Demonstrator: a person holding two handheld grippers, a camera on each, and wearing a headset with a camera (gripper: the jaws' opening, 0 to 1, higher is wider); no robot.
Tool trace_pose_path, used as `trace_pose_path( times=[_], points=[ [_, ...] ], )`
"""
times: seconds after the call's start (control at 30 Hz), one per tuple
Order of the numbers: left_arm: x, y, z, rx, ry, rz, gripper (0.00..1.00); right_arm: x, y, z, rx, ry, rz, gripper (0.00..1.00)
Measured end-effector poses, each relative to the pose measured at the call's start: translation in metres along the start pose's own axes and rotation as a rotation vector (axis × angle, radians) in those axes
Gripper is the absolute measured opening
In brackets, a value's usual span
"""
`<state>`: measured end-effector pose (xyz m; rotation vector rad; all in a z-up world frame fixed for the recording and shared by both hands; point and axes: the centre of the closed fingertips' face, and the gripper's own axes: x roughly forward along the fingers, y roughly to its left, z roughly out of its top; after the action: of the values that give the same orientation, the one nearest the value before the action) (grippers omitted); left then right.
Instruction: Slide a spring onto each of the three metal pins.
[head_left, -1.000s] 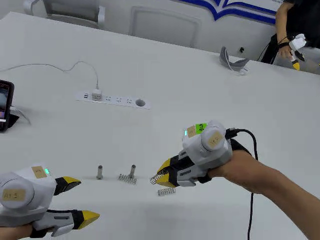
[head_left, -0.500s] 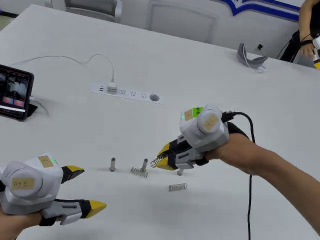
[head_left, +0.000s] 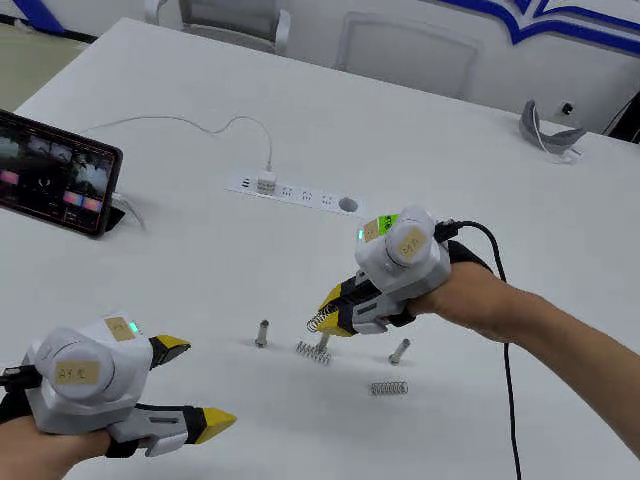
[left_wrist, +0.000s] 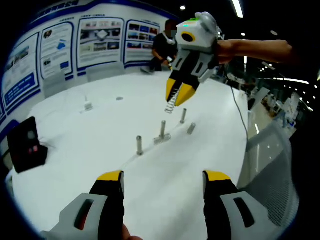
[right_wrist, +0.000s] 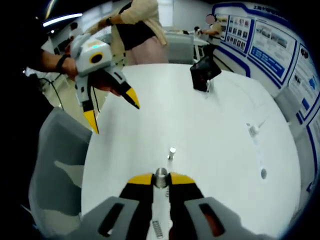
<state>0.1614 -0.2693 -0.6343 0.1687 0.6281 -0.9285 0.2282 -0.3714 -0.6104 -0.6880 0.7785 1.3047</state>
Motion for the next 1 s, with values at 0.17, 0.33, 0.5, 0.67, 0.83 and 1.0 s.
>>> trace_pose_path(
  times=[0.17, 0.33, 0.5, 0.67, 0.83, 1.0],
  points=[
    [-0.003, 0.002, -0.005, -0.021, -0.001, 0.016, 0.65, 0.012, -0.007, 0.003, -0.012, 0.009, 0.01, 0.13],
    [-0.007, 0.0, -0.007, -0.034, -0.006, 0.024, 0.66, 0.026, -0.009, 0.006, -0.035, 0.025, 0.026, 0.13],
    [-0.008, 0.006, -0.009, -0.05, -0.013, 0.039, 0.66, 0.035, -0.01, 0.009, -0.051, 0.033, 0.04, 0.13],
    [-0.01, 0.008, -0.007, -0.056, -0.023, 0.047, 0.67, 0.042, -0.013, 0.009, -0.062, 0.042, 0.04, 0.13],
    [-0.013, 0.011, -0.01, -0.057, -0.019, 0.05, 0.67, 0.049, -0.017, 0.006, -0.08, 0.054, 0.041, 0.13],
    [-0.018, 0.016, -0.015, -0.066, -0.013, 0.059, 0.67, 0.055, -0.019, 0.004, -0.084, 0.061, 0.045, 0.13]
  ],
)
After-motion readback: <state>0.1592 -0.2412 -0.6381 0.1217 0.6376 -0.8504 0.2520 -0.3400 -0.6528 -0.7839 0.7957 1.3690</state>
